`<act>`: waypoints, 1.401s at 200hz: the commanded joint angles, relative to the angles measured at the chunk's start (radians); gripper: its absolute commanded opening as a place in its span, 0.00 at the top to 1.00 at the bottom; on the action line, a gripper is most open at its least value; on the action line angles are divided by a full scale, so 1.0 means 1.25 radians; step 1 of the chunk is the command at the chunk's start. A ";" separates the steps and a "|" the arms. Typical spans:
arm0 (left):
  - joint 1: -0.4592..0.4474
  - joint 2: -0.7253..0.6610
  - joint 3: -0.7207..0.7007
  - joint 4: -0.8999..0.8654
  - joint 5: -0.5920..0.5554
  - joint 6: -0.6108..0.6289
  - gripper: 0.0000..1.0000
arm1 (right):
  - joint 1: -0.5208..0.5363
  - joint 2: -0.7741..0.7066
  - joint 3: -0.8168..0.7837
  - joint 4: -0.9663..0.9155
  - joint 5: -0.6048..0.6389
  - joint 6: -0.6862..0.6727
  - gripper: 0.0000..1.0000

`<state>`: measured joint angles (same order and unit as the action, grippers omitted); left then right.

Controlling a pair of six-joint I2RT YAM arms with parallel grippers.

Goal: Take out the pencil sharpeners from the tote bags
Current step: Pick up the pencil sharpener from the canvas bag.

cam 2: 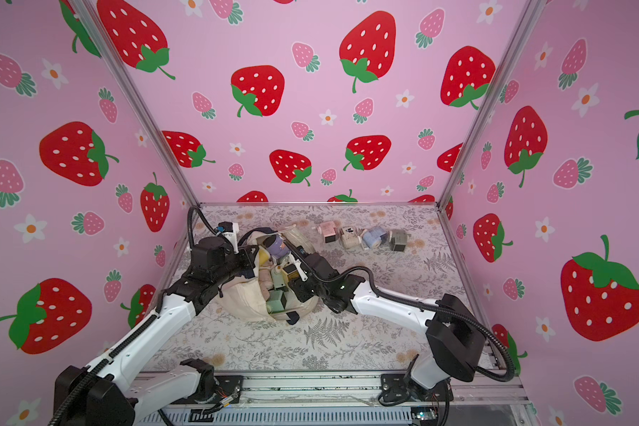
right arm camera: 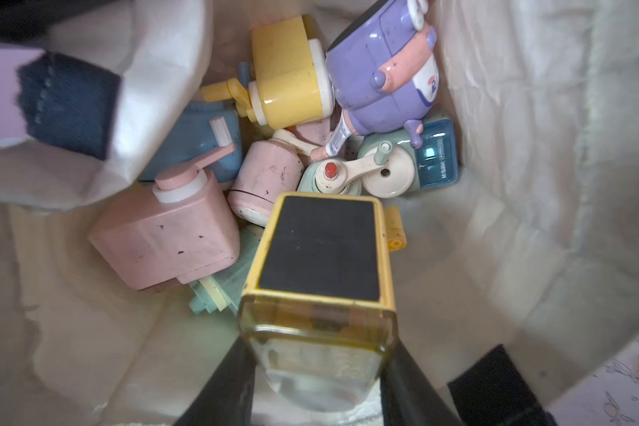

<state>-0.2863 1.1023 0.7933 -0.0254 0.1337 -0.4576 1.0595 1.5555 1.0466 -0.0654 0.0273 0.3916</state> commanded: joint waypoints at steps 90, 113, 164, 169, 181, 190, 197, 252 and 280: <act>-0.005 0.002 -0.007 -0.003 0.026 -0.003 1.00 | 0.002 0.293 0.176 0.013 -0.053 0.000 0.29; -0.006 0.001 -0.007 -0.004 0.027 -0.005 1.00 | 0.002 0.299 0.181 0.015 -0.052 -0.003 0.35; -0.005 0.002 -0.006 -0.004 0.027 -0.003 1.00 | 0.002 0.213 0.145 0.017 -0.045 -0.027 0.51; -0.005 0.001 -0.005 -0.005 0.026 -0.003 1.00 | 0.002 0.199 0.141 0.015 -0.042 -0.030 0.51; -0.005 -0.001 -0.006 -0.006 0.026 -0.004 1.00 | 0.002 0.155 0.124 0.009 -0.030 -0.038 0.51; -0.005 -0.002 -0.008 -0.005 0.024 -0.003 1.00 | 0.001 0.117 0.107 0.010 -0.021 -0.045 0.52; -0.005 -0.001 -0.007 -0.005 0.025 -0.003 1.00 | -0.001 0.088 0.096 0.009 -0.015 -0.048 0.52; -0.005 -0.001 -0.006 -0.007 0.025 -0.003 1.00 | -0.061 -0.127 0.051 -0.055 0.042 -0.063 0.53; -0.005 -0.002 -0.005 -0.008 0.024 -0.004 1.00 | -0.201 -0.199 0.052 -0.088 -0.005 -0.023 0.53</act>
<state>-0.2852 1.1042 0.7906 -0.0273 0.1314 -0.4576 0.9417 1.3701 1.1210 -0.1303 0.0303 0.3397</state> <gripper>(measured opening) 0.045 0.507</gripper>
